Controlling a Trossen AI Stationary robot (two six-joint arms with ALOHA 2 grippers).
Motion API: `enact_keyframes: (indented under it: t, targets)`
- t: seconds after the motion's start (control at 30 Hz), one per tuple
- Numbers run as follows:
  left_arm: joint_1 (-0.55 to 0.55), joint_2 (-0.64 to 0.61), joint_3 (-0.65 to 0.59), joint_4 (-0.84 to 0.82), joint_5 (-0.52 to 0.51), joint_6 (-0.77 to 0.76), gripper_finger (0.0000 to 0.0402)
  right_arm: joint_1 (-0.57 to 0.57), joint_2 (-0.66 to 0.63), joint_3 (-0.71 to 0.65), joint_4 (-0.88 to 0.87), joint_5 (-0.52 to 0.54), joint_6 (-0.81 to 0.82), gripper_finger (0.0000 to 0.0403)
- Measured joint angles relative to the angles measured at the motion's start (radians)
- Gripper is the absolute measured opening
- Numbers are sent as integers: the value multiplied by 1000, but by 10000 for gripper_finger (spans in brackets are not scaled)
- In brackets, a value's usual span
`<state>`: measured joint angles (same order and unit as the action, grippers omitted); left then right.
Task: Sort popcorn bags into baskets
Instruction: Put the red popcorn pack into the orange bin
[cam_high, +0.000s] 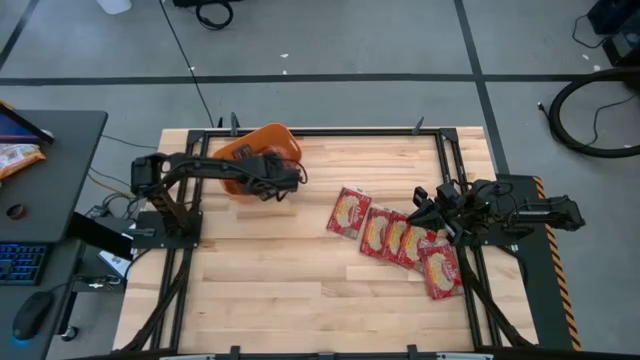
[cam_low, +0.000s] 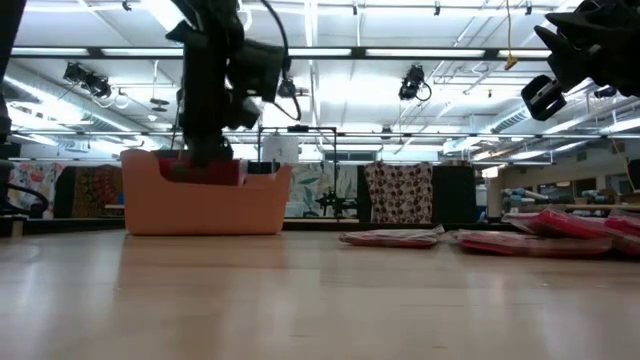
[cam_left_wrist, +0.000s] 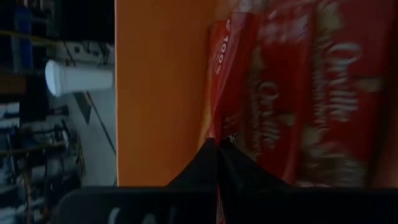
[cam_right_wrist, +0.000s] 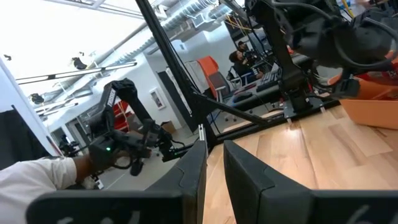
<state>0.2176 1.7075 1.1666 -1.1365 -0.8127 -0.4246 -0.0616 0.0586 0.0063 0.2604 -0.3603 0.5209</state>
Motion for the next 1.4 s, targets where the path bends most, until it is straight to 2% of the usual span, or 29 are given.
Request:
enact_keyframes:
  t: [0.27, 0.53, 0.6, 0.7, 0.8, 0.9, 1.07, 1.23, 1.3, 1.4]
  targets:
    - [51, 0, -44, 75, 5, -33, 23, 0, 0, 0, 0, 0, 0, 61]
    - [47, 0, -15, 92, 10, -16, 97, 0, 0, 0, 0, 0, 0, 61]
    - [47, 0, 3, 96, 35, -13, 111, 0, 0, 0, 0, 0, 0, 61]
    - [44, 0, 29, 133, 129, 38, 122, 0, 0, 0, 0, 0, 0, 61]
    - [23, 0, 40, 228, 212, 154, 124, 0, 0, 0, 0, 0, 0, 61]
    - [-19, 0, 40, 301, 252, 259, 125, 0, 0, 0, 0, 0, 0, 61]
    - [-73, 0, 40, 377, 270, 248, 125, 0, 0, 0, 0, 0, 0, 61]
    - [-108, 0, 40, 461, 430, 273, 125, 0, 0, 0, 0, 0, 0, 61]
    - [-129, 0, 40, 520, 481, 332, 125, 0, 0, 0, 0, 0, 0, 61]
    - [-167, 5, 34, 634, 494, 467, 125, 0, 0, 0, 0, 0, 0, 61]
